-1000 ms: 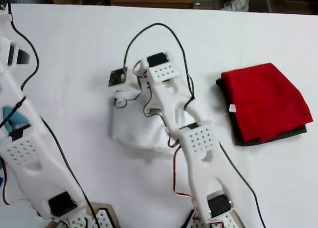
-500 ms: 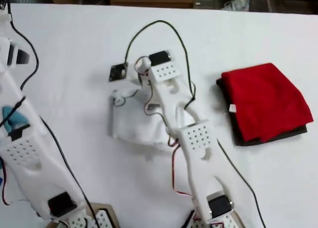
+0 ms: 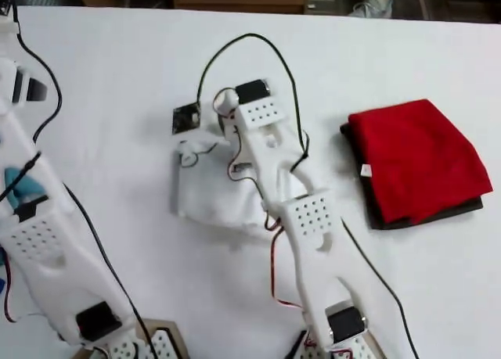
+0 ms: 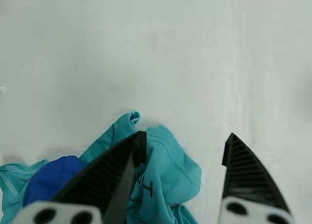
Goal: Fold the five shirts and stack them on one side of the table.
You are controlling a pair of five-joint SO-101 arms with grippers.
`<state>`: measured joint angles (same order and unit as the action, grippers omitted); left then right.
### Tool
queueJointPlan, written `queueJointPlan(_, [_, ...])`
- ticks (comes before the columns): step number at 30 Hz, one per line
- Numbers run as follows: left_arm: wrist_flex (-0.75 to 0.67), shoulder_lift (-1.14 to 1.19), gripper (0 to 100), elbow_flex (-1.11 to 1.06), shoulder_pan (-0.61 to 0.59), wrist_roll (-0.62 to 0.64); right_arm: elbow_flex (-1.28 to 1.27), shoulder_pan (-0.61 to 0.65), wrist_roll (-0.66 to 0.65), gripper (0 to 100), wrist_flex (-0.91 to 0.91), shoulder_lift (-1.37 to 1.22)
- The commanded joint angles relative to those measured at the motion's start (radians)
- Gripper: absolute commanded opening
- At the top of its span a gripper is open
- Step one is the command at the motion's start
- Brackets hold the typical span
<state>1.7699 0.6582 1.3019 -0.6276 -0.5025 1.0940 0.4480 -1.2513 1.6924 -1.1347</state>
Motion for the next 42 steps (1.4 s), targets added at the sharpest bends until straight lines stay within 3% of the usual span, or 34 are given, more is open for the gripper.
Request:
queueJointPlan(1, [0.014, -0.074, 28, 0.004, -0.008, -0.002, 0.002, -0.035, -0.005, 2.2, 0.005, -0.018])
queueJointPlan(4, [0.015, -0.066, 28, -0.018, 0.000, 0.000, 0.003, -0.053, -0.002, 2.0, 0.005, -0.018])
queueJointPlan(9, [0.006, -0.066, 28, -0.194, 0.114, 0.000, 0.012, -0.090, -0.002, 2.0, 0.005, 0.002])
queueJointPlan(17, [-0.040, -0.068, 28, -0.357, 0.204, 0.071, 0.002, -0.119, 0.152, 2.0, 0.005, 0.159])
queueJointPlan(24, [0.008, -0.078, 27, -0.596, 0.462, -0.032, 0.002, -0.148, 0.189, 2.0, 0.005, 0.194])
queueJointPlan(31, [0.005, -0.071, 27, -0.625, 0.597, -0.072, 0.002, -0.223, 0.190, 2.0, 0.002, 0.193])
queueJointPlan(35, [-0.032, -0.066, 27, -0.680, 0.651, 0.110, 0.002, -0.242, 0.190, 2.0, 0.001, 0.193])
queueJointPlan(42, [-0.140, -0.069, 28, -0.881, 0.730, 0.601, 0.002, -0.249, 0.186, 2.0, -0.001, 0.193])
